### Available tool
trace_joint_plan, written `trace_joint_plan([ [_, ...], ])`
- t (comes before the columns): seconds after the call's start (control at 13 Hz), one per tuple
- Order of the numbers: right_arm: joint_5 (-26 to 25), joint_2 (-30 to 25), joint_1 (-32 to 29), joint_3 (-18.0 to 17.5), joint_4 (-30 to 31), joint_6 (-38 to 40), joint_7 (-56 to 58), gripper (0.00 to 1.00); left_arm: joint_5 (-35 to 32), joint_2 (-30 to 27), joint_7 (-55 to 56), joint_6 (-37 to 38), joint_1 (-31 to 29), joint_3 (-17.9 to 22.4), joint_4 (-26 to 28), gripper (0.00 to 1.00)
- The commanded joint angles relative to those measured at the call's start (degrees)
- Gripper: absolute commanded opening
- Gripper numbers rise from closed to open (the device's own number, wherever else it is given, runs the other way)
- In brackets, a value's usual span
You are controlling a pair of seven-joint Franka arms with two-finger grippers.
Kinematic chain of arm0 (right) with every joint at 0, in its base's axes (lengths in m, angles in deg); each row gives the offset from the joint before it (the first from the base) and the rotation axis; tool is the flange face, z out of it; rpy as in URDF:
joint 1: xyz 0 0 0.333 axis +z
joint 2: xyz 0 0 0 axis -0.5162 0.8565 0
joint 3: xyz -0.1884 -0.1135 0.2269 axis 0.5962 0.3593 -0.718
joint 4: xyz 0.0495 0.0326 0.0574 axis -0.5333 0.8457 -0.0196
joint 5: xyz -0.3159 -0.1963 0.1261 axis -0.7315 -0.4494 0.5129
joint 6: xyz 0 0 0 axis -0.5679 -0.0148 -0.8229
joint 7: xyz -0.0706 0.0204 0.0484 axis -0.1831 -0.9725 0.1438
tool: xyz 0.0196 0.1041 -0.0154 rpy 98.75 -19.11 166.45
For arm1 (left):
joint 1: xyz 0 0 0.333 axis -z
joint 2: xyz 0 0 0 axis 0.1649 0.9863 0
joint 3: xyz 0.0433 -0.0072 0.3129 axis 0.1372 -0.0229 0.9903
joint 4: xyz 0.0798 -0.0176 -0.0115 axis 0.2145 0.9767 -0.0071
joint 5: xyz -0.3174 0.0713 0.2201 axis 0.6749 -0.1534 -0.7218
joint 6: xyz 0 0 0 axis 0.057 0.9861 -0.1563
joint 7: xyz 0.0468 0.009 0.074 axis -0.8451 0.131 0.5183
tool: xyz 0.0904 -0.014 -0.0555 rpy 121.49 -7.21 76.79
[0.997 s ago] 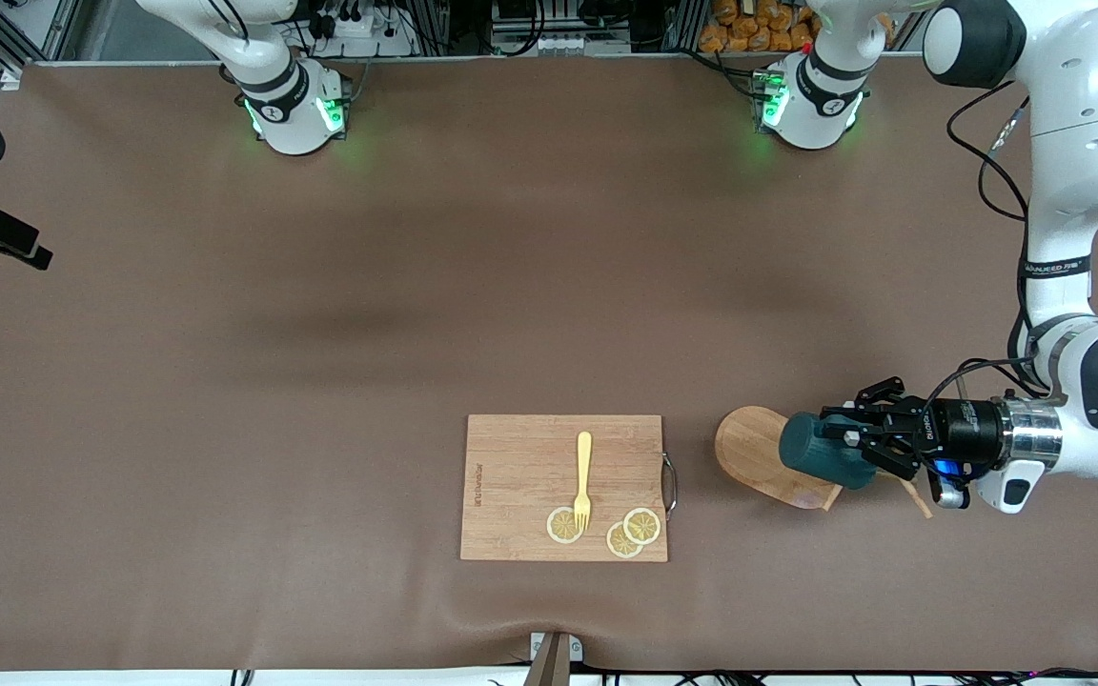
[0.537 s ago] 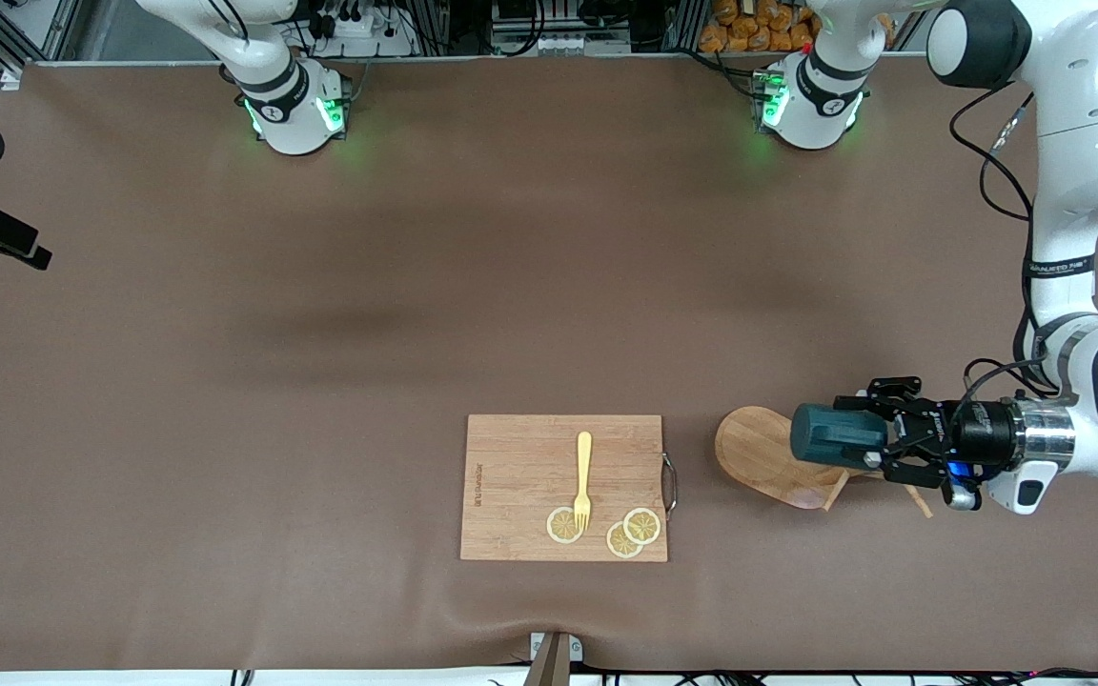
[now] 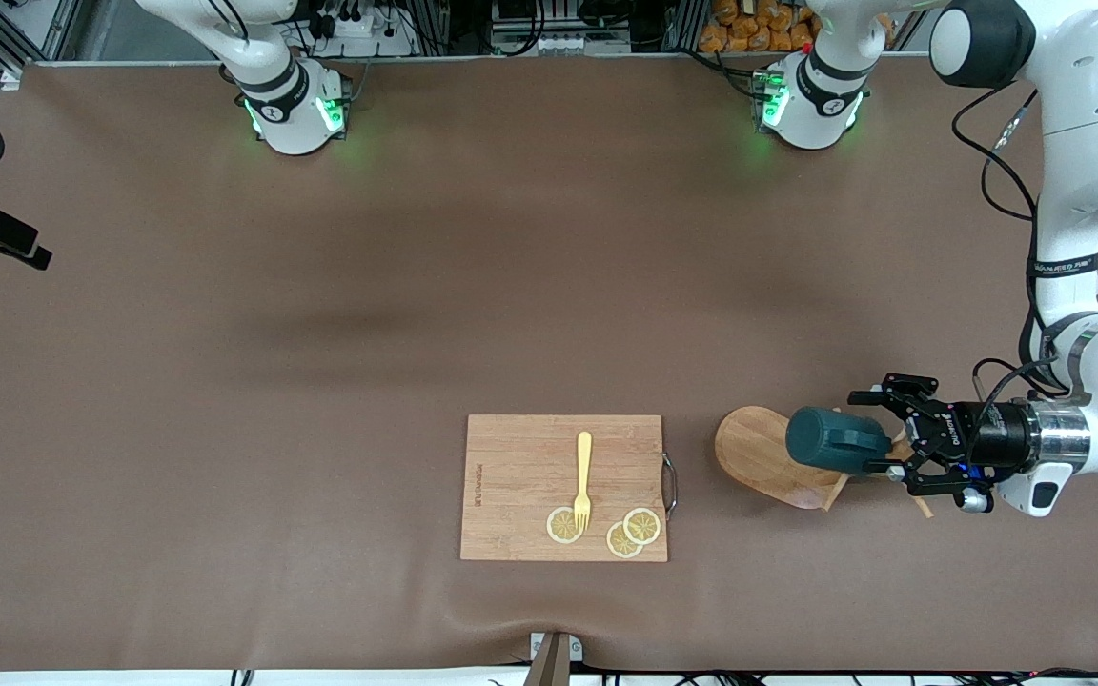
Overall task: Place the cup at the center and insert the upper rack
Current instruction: 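Open the left gripper to release the mug handle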
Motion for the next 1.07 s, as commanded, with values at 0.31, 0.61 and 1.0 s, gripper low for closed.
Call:
trace_joint_plan([
  [0.31, 0.27, 0.16, -0.95, -0.67, -0.28, -0.04, -0.75, 1.00, 2.43, -3.98, 6.41, 1.18, -0.52, -0.37, -0.96, 1.00],
  [0.61, 0.19, 0.16, -0.95, -0.67, -0.28, -0.04, -0.75, 1.00, -1.07, -9.69, 6.94, 1.09, -0.43, 0.60, -0.96, 1.00],
  [1.0, -0.07, 0.16, -0.17, -0.76, -0.37, -0.22, -0.66, 1.00, -6.70, -15.41, 6.94, 1.09, -0.61, 0.51, -0.88, 1.00],
])
